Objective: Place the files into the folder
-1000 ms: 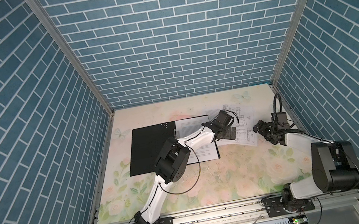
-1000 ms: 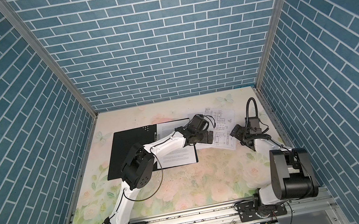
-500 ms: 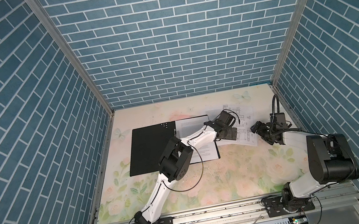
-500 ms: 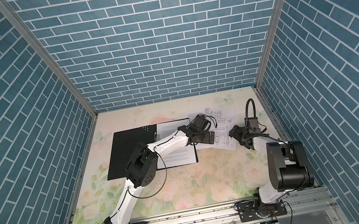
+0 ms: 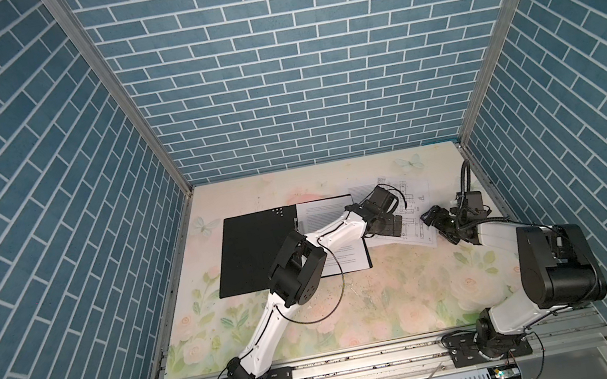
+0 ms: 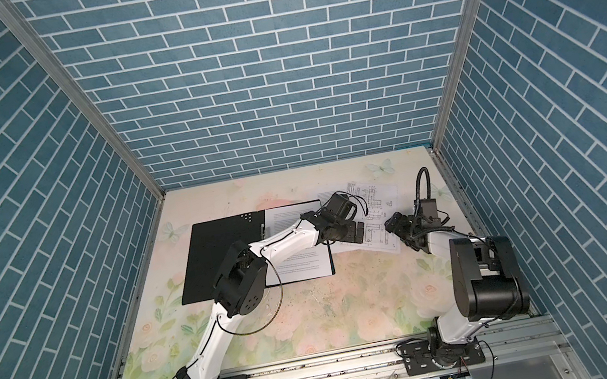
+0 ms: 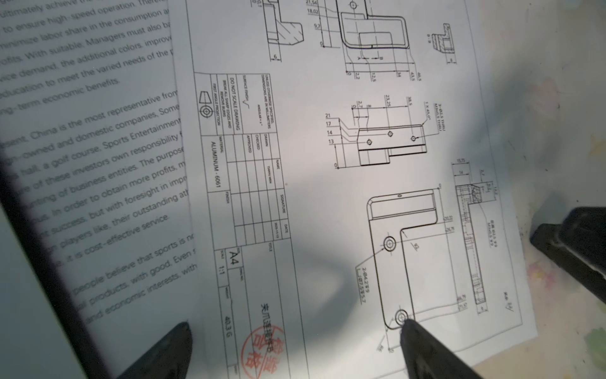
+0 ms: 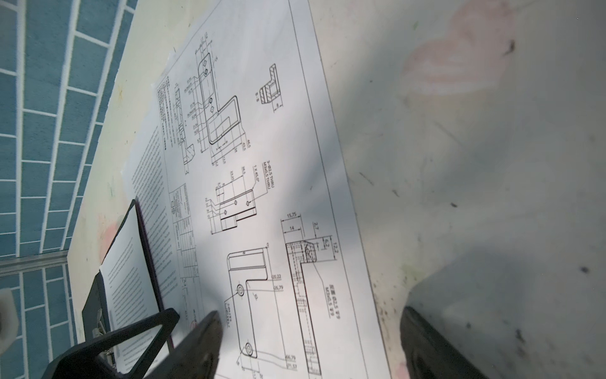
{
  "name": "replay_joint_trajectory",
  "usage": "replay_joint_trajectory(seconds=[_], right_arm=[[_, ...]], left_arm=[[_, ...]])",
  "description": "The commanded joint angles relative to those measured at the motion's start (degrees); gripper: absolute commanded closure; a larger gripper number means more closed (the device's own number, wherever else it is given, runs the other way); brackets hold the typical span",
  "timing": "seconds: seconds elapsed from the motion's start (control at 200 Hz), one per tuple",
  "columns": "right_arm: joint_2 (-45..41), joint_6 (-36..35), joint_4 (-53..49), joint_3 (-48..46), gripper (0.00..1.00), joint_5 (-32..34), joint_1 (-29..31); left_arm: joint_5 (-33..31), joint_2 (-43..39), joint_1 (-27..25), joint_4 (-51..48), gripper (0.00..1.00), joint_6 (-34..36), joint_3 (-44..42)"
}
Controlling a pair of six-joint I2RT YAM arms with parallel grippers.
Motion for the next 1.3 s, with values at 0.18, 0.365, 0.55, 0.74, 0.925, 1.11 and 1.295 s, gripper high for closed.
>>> replay_joint_trajectory(seconds=[0.18, 0.365, 0.55, 0.74, 0.925, 1.11, 1.295], right_arm=[[-6.74, 2.24, -8.15, -6.24, 0.16, 1.11, -0.13], [-14.18, 2.32, -12.91, -8.84, 0.16, 3.66, -0.48], [-19.10, 2.32, -15.73, -10.75, 0.16, 4.83, -0.75], [-17.69, 2.41, -14.13, -10.70, 0.15, 3.84, -1.09], [-13.21, 2.83, -11.43, -9.60, 0.15, 0.89, -1.97], [-10.82, 3.64, -8.42, -9.42, 0.15, -2.29, -2.24], [-9.66, 3.73, -7.47, -9.77, 0.17, -3.82, -2.23]], left_arm=[[5.95, 3.93, -3.48, -1.20, 0.00, 0.13, 1.12], [7.05, 3.80, -5.13, -0.83, 0.00, 0.21, 0.09], [7.18, 2.42, -5.75, 0.28, 0.00, 0.14, -2.54], [7.93, 0.42, -5.67, 2.65, 0.00, -0.04, -5.49], [9.13, -1.28, -5.72, 6.28, 0.00, -0.27, -8.82], [10.28, -1.45, -5.72, 9.08, 0.00, -1.32, -10.30], [11.12, -1.58, -5.70, 11.27, 0.00, -2.06, -10.64]])
